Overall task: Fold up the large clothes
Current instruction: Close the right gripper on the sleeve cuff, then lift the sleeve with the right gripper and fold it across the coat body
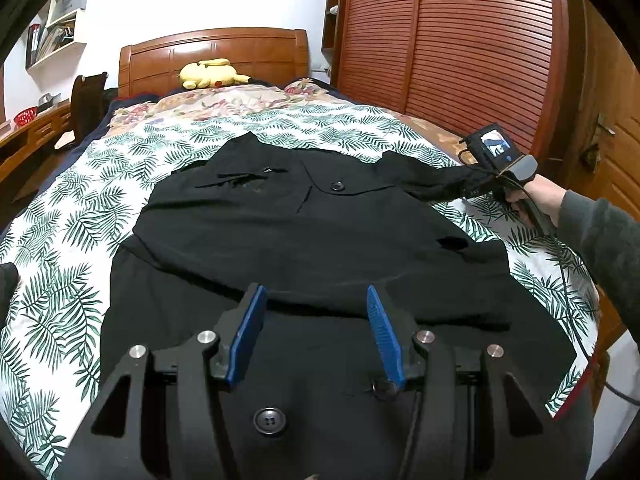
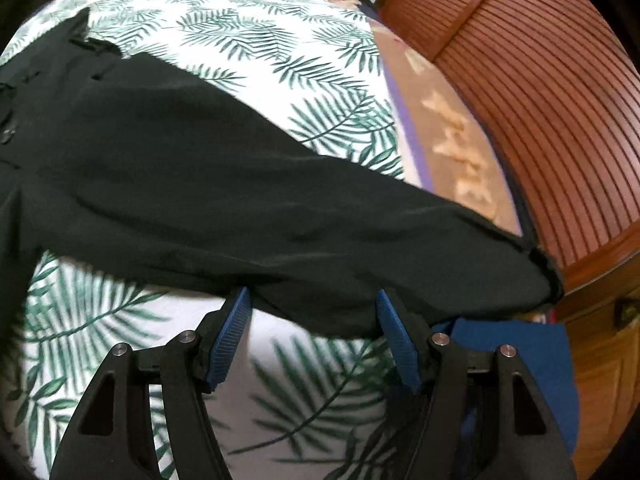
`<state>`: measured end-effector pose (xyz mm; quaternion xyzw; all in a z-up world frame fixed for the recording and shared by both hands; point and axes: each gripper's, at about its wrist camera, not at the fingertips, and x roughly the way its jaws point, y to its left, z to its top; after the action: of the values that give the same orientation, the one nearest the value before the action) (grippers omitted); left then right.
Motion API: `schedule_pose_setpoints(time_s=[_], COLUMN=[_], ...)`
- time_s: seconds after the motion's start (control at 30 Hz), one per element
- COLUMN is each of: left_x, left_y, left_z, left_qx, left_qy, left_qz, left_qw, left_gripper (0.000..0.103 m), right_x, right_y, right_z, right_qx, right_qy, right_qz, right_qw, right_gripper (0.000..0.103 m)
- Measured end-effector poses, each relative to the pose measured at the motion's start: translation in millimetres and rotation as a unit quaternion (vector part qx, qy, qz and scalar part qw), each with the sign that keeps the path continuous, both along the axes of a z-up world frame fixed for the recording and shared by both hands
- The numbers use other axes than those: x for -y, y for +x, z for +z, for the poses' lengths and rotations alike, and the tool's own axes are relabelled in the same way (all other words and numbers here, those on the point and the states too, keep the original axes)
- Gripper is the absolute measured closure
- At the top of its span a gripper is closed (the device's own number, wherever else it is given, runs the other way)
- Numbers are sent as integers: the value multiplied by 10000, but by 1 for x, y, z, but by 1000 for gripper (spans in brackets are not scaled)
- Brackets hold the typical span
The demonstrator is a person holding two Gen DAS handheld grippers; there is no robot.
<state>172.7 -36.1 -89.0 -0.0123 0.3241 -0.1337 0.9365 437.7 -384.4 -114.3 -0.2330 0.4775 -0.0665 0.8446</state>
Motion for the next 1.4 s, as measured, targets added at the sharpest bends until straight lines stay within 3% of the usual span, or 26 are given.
schedule_pose_setpoints(time_s=[0.07,0.13,0.23,0.6,0.87,1.1,1.4], left_x=[-1,-3,-3,-3,-5,-8,-12], left_y=[1,1,0,0,0,-2,-5], left_z=[0,0,-1,1,2,3,5], left_qx=[6,3,-6,12,24,40,65], left_qy=[-9,-13,-31,-46,-52,-57,-74], left_qz=[4,10,12,8,38,54,74], left_qw=[10000,10000,10000,10000,10000,10000,9999], left_gripper=[51,51,51,51,51,51,51], right_x=[4,7,5,-27,-113,-194,-207], right_y=[4,8,10,-9,-50,-96,-113], right_z=[4,8,11,68,113,107,69], right_qx=[85,121,134,1006,1499,1082,394], right_qy=[22,68,60,489,943,1642,1941], right_qz=[-95,-160,-77,542,1741,2875,2984], right_qw=[9999,9998,9999,9922,9687,9374,9337], right_gripper=[49,86,99,103,103,103,103])
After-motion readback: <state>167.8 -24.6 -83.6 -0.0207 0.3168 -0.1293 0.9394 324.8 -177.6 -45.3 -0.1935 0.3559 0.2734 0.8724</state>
